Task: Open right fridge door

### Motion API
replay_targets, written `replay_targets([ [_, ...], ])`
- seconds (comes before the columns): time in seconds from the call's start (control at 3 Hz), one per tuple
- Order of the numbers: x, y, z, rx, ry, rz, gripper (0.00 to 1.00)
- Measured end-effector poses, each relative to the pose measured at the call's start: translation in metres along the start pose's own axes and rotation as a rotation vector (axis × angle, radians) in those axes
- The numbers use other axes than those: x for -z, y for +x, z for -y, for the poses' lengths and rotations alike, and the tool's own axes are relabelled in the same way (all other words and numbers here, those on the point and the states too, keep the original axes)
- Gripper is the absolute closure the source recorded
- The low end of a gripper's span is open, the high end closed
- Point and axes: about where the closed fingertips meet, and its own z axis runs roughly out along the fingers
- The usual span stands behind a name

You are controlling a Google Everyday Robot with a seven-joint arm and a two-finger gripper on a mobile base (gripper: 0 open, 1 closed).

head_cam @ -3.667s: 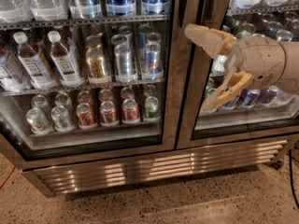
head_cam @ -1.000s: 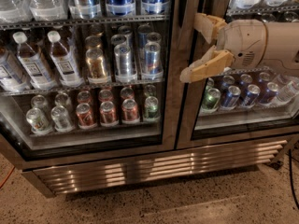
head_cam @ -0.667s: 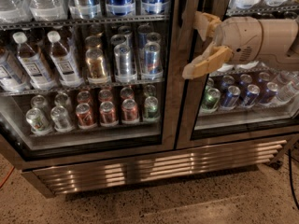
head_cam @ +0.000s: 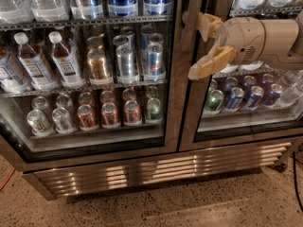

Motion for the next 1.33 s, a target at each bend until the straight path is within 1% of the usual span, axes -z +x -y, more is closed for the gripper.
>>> replay_targets([
  [0.67, 0.0020, 0.0000, -0.0001, 0.000, -0.001, 0.000, 0.00],
  [1.0, 0.0026, -0.0015, -0.0015, 0.001, -0.023, 0.011, 0.00],
  [1.33, 0.0036, -0.0046, -0.0016, 0.012, -0.044, 0.034, 0.19],
])
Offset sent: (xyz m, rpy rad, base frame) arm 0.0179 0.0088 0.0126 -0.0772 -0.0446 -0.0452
